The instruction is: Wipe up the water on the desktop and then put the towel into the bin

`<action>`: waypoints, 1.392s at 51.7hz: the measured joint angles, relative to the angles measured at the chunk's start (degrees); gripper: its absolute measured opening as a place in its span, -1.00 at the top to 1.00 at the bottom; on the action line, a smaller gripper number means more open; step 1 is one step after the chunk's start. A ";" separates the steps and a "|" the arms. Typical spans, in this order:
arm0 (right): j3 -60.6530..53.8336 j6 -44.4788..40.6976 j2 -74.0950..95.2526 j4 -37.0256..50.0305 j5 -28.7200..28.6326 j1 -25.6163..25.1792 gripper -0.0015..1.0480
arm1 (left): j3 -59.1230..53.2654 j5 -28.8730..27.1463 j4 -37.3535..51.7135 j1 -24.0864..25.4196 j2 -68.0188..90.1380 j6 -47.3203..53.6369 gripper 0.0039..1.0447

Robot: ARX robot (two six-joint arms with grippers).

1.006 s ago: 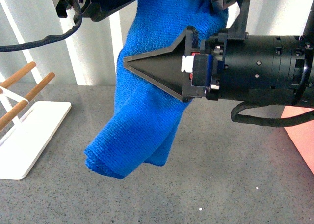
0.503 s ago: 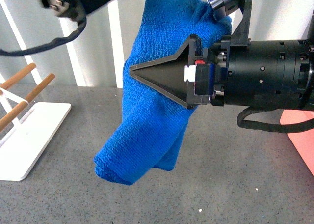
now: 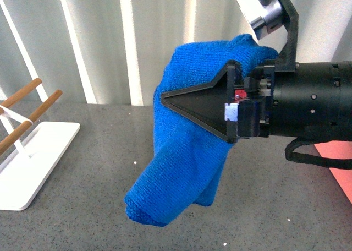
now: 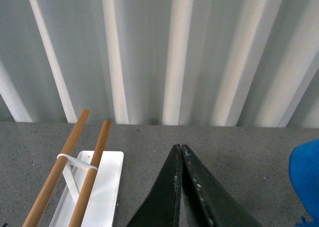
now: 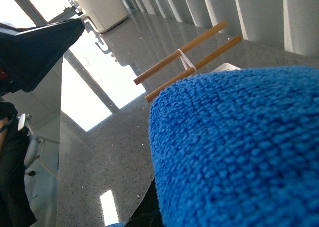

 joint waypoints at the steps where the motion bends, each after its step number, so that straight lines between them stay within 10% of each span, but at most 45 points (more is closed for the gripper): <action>1: -0.17 -0.20 -0.24 -0.26 0.02 -0.17 0.87 | -0.66 0.31 -0.02 0.44 -0.70 0.00 0.93; 37: -2.86 -0.44 -3.54 1.29 1.27 0.22 0.87 | -12.52 11.67 -10.58 12.33 -23.10 0.39 0.93; 72: -3.67 -0.83 -4.22 -1.44 1.36 -2.16 0.87 | -14.62 12.02 -24.68 12.70 -41.22 0.42 0.93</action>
